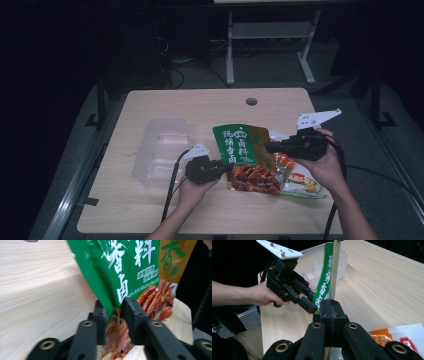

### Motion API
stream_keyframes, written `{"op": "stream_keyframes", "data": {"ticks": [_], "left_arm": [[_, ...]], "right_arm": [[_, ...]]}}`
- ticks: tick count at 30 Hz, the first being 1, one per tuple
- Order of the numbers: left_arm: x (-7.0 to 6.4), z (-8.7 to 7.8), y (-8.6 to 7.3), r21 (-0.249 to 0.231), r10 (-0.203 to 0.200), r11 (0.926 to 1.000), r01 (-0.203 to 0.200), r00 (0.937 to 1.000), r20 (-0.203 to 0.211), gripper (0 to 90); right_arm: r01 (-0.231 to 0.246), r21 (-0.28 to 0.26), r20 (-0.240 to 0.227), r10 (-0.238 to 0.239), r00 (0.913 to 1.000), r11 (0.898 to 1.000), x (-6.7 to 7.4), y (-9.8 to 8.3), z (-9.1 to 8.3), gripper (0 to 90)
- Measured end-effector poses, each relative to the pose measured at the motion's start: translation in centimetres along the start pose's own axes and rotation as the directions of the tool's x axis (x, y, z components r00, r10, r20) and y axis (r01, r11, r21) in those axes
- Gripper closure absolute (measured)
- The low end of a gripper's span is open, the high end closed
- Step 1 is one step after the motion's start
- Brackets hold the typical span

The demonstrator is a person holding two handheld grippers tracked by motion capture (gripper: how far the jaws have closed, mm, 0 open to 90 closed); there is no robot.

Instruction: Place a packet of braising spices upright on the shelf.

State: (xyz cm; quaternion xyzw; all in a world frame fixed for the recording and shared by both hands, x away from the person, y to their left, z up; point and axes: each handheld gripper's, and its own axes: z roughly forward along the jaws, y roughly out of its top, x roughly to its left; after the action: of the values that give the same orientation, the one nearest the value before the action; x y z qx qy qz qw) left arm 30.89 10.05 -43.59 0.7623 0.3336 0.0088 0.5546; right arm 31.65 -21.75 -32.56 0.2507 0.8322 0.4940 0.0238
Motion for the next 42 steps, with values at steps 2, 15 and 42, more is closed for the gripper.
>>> {"op": "stream_keyframes", "data": {"ticks": [2, 15, 42], "left_arm": [[-0.3, -0.1, 0.0, 0.005, 0.032, 0.9995, -0.032, 0.9995, -0.003, 79.7], [-1.9, -1.3, -0.8, 0.014, 0.146, 0.9894, -0.145, 0.9859, -0.082, 85.4], [-4.0, -4.3, -1.7, 0.034, 0.206, 0.9785, -0.203, 0.9734, -0.1, 70.9]], "right_arm": [[-0.005, 0.003, 0.004, 0.005, 1.0, 1.0, 0.0, -0.2, 0.0, 89.9], [-0.03, 0.044, 0.037, 0.029, 0.9989, 0.999, -0.1, -1.9, 0.9, 84.0], [-0.03, 0.117, -0.058, 0.037, 0.9977, 0.993, 1.9, -2.5, 4.6, 89.4]]}}
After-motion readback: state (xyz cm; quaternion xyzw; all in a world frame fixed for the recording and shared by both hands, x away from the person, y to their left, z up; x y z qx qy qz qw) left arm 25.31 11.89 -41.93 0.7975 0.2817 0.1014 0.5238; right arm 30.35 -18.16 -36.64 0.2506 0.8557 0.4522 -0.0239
